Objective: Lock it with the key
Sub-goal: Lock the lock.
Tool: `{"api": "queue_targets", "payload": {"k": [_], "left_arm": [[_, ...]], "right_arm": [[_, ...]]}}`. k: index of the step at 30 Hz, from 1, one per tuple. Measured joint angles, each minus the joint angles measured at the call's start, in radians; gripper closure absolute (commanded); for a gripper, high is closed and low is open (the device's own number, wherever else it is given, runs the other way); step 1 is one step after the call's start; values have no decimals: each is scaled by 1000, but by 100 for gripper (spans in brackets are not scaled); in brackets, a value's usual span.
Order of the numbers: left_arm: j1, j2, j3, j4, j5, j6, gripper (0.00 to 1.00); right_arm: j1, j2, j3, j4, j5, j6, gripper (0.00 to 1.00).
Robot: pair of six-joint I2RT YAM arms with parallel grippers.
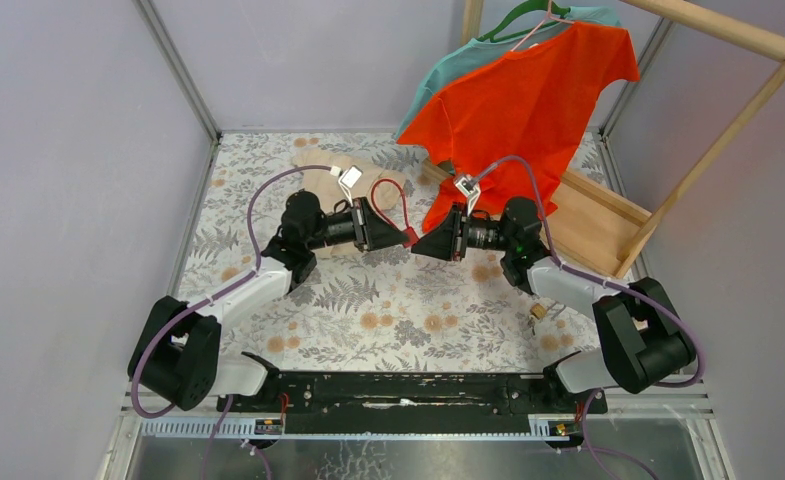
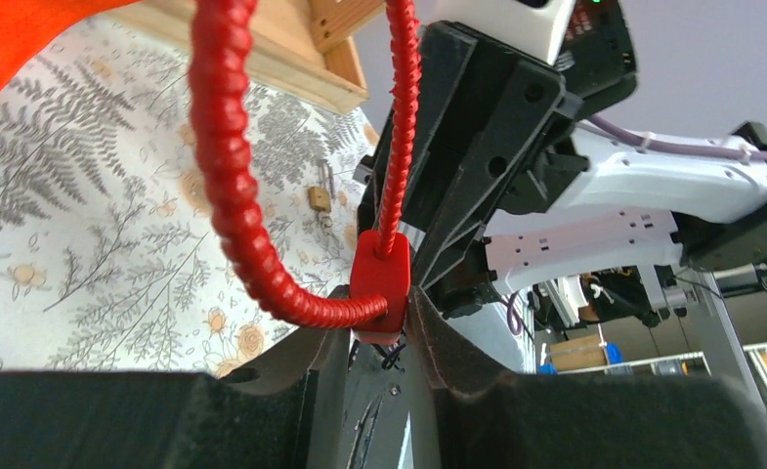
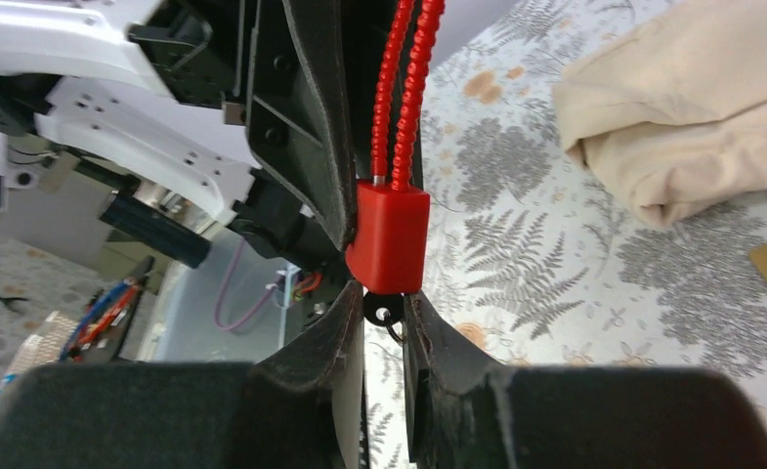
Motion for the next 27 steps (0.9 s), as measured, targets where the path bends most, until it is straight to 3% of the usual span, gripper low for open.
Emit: {"api": "queue_targets", "payload": {"k": [8,22,25,27], "left_arm": [[-4,4,27,-157,-94,-14,100],[-3,19,30,-241,-186,-66,100],[0,19,30,-247,-188,-69,100],[5,19,30,-246,-188,-73,100]], "right_arm": [[11,-13,39,-206,77,-195,100],[61,-14,122,-476,235,-409,99],[66,-14,130,-496,245,-431,88],[67,-14,136,-503,244,-437,75]]}}
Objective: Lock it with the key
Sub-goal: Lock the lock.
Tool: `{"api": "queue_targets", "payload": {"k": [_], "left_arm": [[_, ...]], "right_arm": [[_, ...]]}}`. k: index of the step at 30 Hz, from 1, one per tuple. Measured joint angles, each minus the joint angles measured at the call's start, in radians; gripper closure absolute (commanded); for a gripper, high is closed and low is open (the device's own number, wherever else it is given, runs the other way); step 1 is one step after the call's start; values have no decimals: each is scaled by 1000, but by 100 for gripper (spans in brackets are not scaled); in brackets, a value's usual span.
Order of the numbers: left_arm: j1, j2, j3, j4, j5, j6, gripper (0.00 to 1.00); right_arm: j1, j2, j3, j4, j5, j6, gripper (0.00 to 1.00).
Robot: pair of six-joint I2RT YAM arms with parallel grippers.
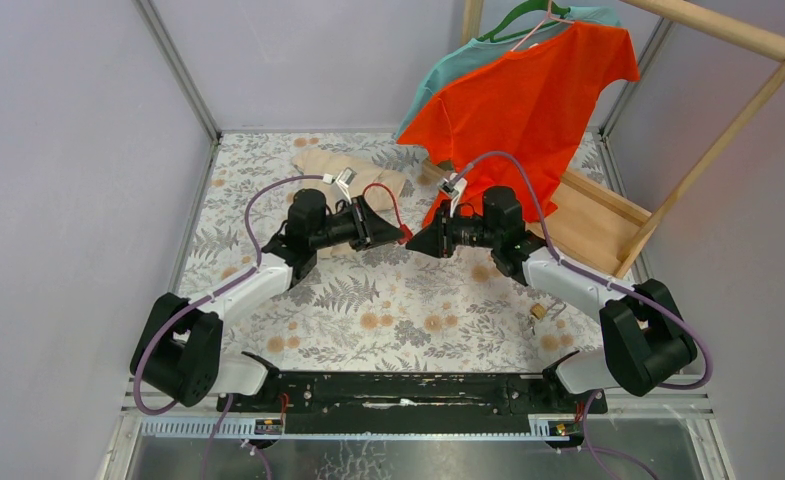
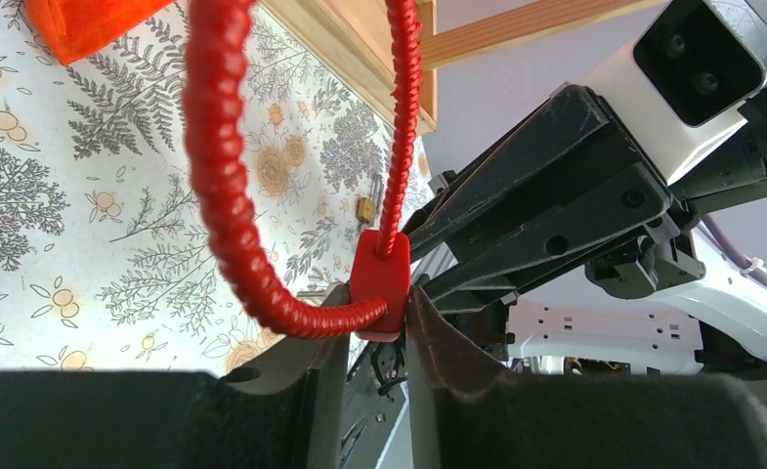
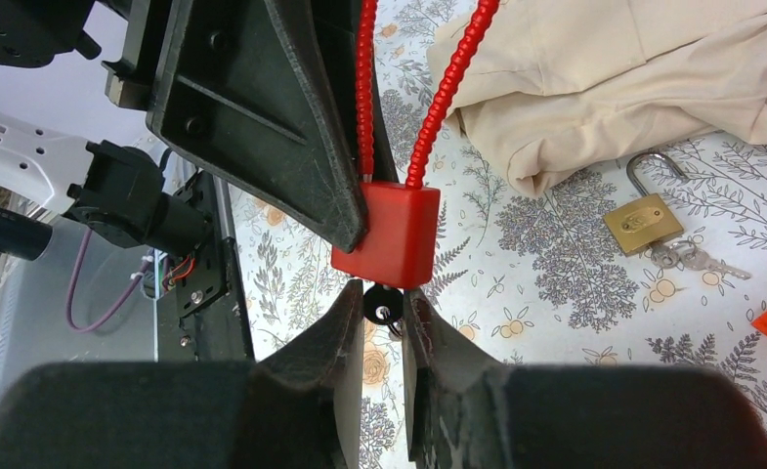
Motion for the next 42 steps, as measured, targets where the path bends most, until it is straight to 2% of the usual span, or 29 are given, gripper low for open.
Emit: {"api": "queue_targets", "payload": {"k": [7,10,18,27,38,42], "left_arm": [[35,0,0,9,-4,-11,100],[50,-1,0,11,-4,-16,100],[51,-6,-19,71,14,-37,100],[43,-6,-19,96,32,-58,100],[21,-6,-19,112,53,-72,100],[18,-4,-19,113,53,-73,100]], "right_arm": [[-12,0,14,-58,-12,-7,39],[-34,0,13,-45,-36,18,36],[-73,0,-19,43,-92,129,34],[-73,12,-19,144,-134,217,41],[-51,25,-19,142,-134,209,55],[-50,32,-19,138,-134,207,56]]}}
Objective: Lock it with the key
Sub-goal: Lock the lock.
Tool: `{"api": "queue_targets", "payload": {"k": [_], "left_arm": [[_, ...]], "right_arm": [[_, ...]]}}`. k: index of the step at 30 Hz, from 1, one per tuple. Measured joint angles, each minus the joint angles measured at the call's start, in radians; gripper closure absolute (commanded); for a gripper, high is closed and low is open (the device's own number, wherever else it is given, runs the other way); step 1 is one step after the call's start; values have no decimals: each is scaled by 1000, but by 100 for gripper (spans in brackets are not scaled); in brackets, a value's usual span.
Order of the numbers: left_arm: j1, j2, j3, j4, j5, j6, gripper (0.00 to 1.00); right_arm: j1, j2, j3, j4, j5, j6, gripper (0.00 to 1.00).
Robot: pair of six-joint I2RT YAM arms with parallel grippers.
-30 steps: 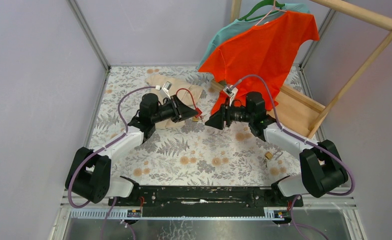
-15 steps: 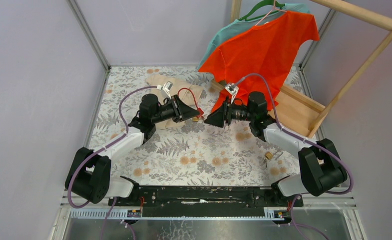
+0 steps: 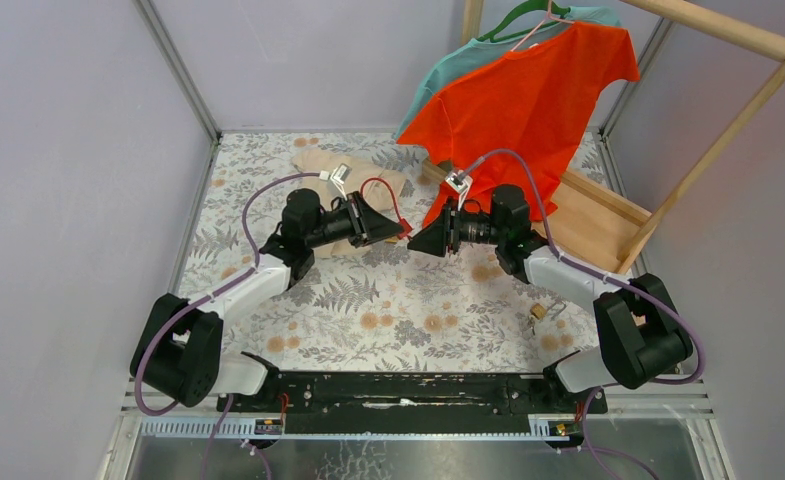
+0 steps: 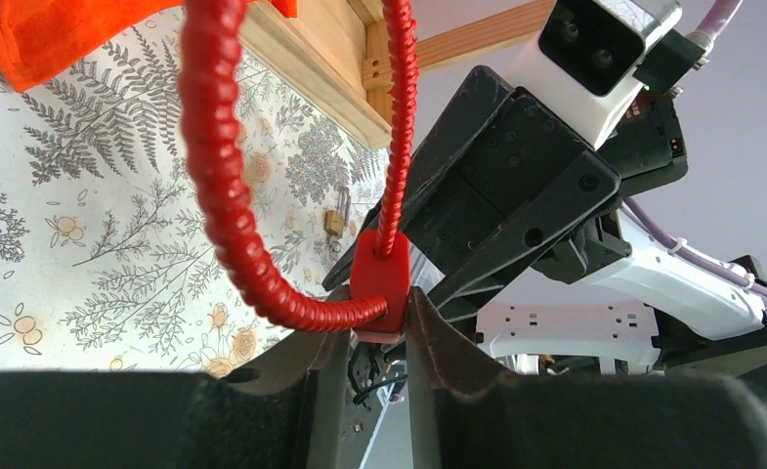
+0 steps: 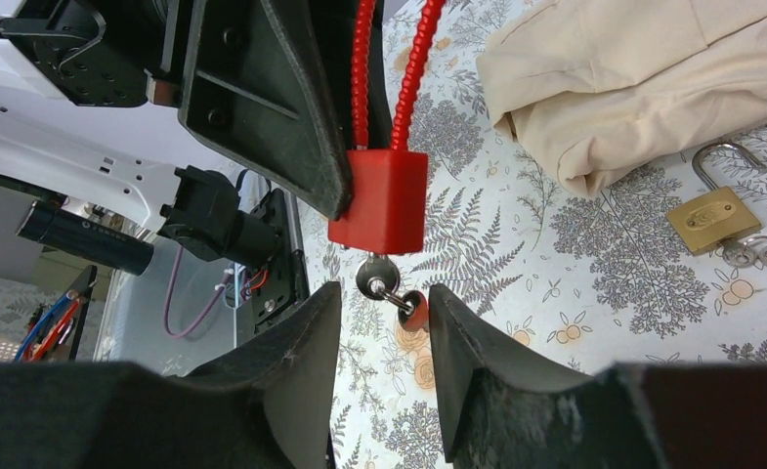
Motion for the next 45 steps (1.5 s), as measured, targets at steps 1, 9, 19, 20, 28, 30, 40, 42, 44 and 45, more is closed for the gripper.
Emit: {"api": "queue_targets", "payload": {"k": [1,9,19,20,28,30,40,42,44,45], "left_arm": [[-2,2,0,0,0,0,100],[-9,5,0,0,1,0,100],[-14,8,0,0,0,0,100],[-14,8,0,0,0,0,100],[-14,8,0,0,0,0,100],[-14,8,0,0,0,0,100],[-14,8,0,0,0,1,100],[-14,8,0,0,0,1,100],[-14,8,0,0,0,1,100],[-14,8,0,0,0,1,100]], "right_arm": [[1,0,0,-1,0,0,55],[4,0,0,-1,3,-2,57],[4,0,0,-3,5,-14,66],[4,0,0,-4,6,-14,66],[5,0,0,-6,11,-16,66],[5,0,1,-6,11,-16,66],[6,0,1,-8,19,-16,61],[6,0,1,-8,21,-15,61],[6,0,1,-8,21,-15,61],[6,0,1,-8,21,-15,61]]}}
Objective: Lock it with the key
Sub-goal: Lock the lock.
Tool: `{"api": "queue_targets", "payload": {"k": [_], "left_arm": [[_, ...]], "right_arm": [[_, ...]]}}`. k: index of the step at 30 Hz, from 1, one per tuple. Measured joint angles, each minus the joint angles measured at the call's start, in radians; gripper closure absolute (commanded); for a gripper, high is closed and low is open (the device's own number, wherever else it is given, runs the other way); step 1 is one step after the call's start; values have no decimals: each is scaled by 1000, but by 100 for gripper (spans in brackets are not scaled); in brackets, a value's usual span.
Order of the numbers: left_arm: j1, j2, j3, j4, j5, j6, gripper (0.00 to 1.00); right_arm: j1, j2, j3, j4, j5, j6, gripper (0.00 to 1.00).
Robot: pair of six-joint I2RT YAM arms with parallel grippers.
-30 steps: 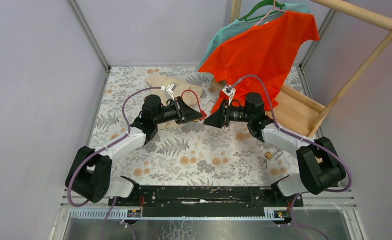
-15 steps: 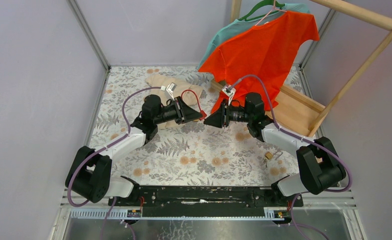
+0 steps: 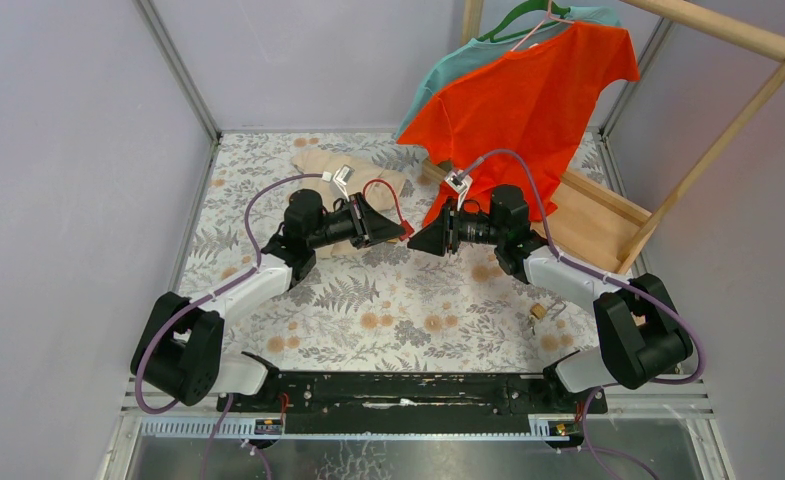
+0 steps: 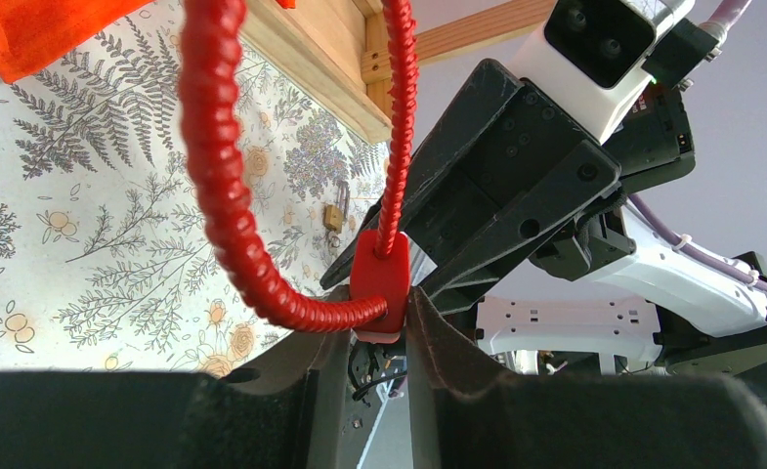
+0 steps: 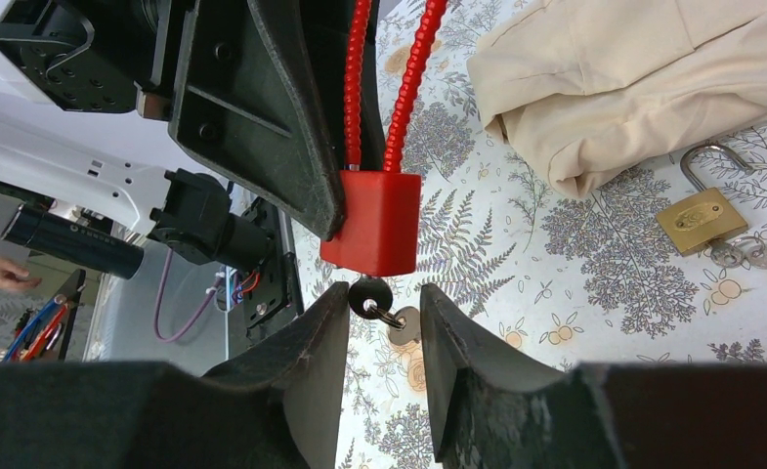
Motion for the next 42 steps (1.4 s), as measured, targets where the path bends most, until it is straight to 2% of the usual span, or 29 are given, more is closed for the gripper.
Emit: {"api": "queue_targets", "payload": {"k": [4,9,26,42], "left_arm": [[0,0,0,0,0,0,100],[0,0,0,0,-1,0,100],[0,1,-32,51,-23,-18,100],[0,6,-34,43,-42,-19,100]], "right_arm": [[0,0,0,0,0,7,62],[0,0,0,3,1,31,68],[11,-5,0,-11,35,23,92],[37,-26,24,-115,119,-121,100]]}}
